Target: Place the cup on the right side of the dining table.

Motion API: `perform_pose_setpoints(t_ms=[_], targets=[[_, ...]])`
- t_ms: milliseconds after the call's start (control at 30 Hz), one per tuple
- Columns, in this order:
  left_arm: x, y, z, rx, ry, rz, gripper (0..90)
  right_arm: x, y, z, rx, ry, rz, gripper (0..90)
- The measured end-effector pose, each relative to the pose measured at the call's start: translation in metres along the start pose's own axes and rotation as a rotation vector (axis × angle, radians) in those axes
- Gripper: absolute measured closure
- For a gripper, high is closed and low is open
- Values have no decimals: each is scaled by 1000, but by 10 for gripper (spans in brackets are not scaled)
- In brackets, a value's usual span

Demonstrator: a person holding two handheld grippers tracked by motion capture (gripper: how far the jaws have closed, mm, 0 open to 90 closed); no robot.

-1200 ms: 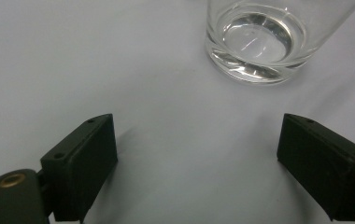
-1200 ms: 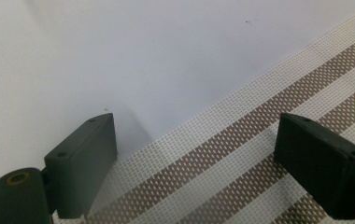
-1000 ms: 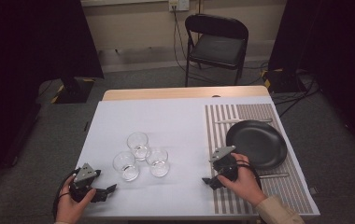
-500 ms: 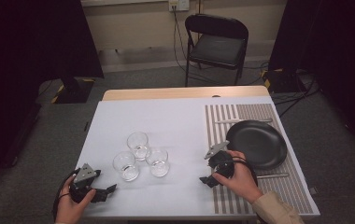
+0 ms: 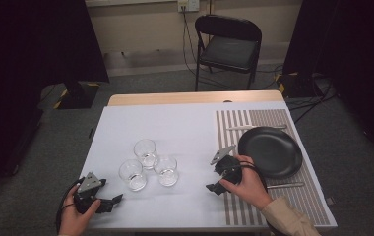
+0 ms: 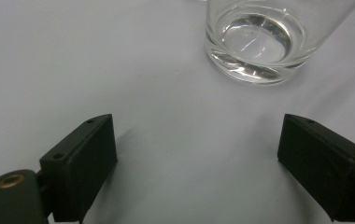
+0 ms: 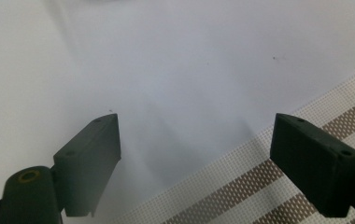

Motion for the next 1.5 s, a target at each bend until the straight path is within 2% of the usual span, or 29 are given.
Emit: perform_pose_setpoints(t_ms=[700, 1500], targets=[[0, 0, 0, 0, 0, 0, 108, 1, 5, 25, -18, -10, 34, 152], [0, 0, 0, 0, 0, -1, 106, 0, 9, 46, -47, -14, 42, 159]])
Point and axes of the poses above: each handheld gripper's, and its own axes: x roughly forward along the jaws, z roughly out of its top, y roughly to its left, the point moved 3 cm from there along x, roughly forward along the jaws, and after that the axes turned 7 degrees about z, right-handed, at the moved point
